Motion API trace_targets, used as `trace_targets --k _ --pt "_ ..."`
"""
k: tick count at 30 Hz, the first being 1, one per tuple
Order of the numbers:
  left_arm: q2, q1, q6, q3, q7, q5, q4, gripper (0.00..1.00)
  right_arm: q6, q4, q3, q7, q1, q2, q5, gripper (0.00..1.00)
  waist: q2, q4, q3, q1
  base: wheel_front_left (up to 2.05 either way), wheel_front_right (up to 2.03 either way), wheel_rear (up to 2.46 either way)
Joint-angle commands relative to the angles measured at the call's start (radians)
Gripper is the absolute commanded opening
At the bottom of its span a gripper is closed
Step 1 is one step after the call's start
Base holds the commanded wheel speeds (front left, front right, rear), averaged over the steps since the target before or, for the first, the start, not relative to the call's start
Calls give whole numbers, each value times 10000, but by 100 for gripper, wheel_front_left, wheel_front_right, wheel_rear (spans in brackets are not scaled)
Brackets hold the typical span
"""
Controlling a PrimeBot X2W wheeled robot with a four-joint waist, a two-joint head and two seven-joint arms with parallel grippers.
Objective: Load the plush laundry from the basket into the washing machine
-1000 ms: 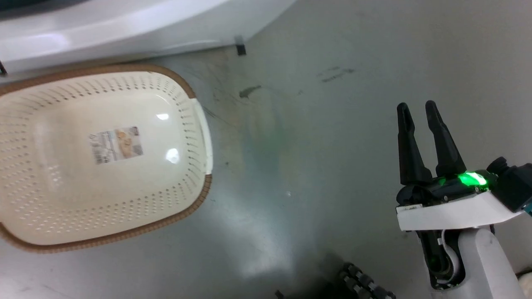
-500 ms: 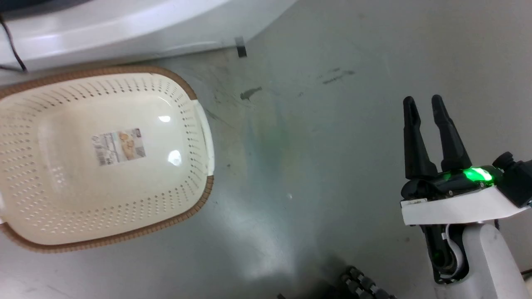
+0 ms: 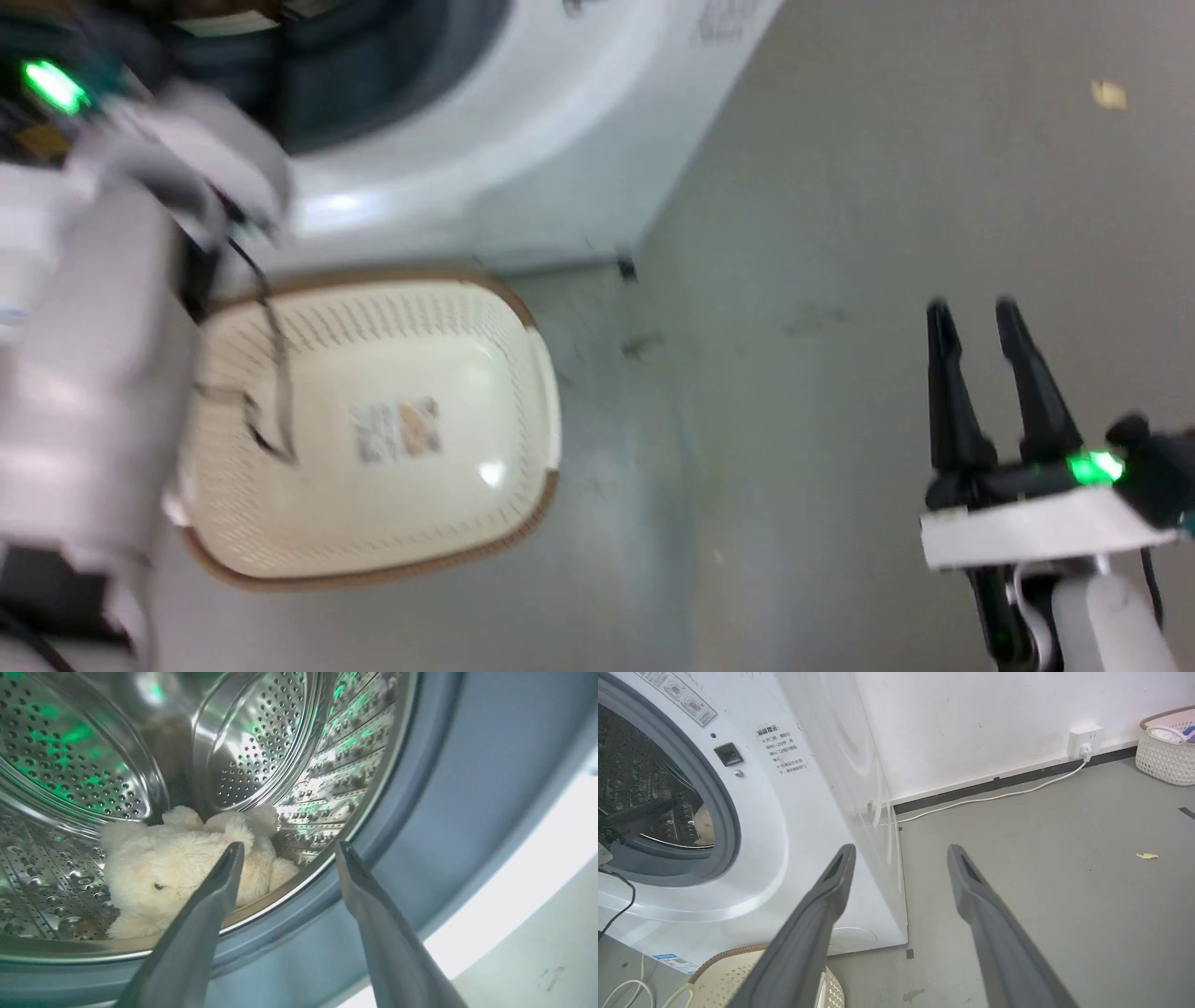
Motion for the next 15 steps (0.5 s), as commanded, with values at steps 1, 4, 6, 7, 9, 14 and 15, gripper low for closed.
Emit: trace_targets --k 1,4,6,7,9,14,15 --pt "-105 430 -16 -29 -47 -74 -254 100 8 43 -68 -40 208 -4 -118 100 0 848 -1333 2 0 0 0" --pt "-345 1816 -21 18 -51 -277 -1205 100 8 116 -222 -40 689 -4 -452 100 0 1246 -2130 2 0 0 0" --pt "-474 2735 85 203 -52 -421 -1896 100 8 143 -310 -40 1016 -4 -623 100 0 1492 -2627 2 0 0 0" --pt "-571 3198 229 376 -52 -509 -2314 100 8 143 -370 -40 1169 -4 -685 100 0 1624 -2863 2 0 0 0" --pt "-798 4226 474 644 -53 -606 -3144 100 8 148 -491 -40 1500 -4 -808 100 0 1892 -3330 2 0 0 0" --pt "-1167 6746 1028 1276 -53 -581 -4968 100 8 48 -783 -40 2194 -4 -1041 100 0 2412 -4205 2 0 0 0" --pt "-1214 7172 1107 1391 -54 -546 -5273 100 8 16 -797 -40 2290 -4 -1080 100 0 2497 -4305 2 0 0 0"
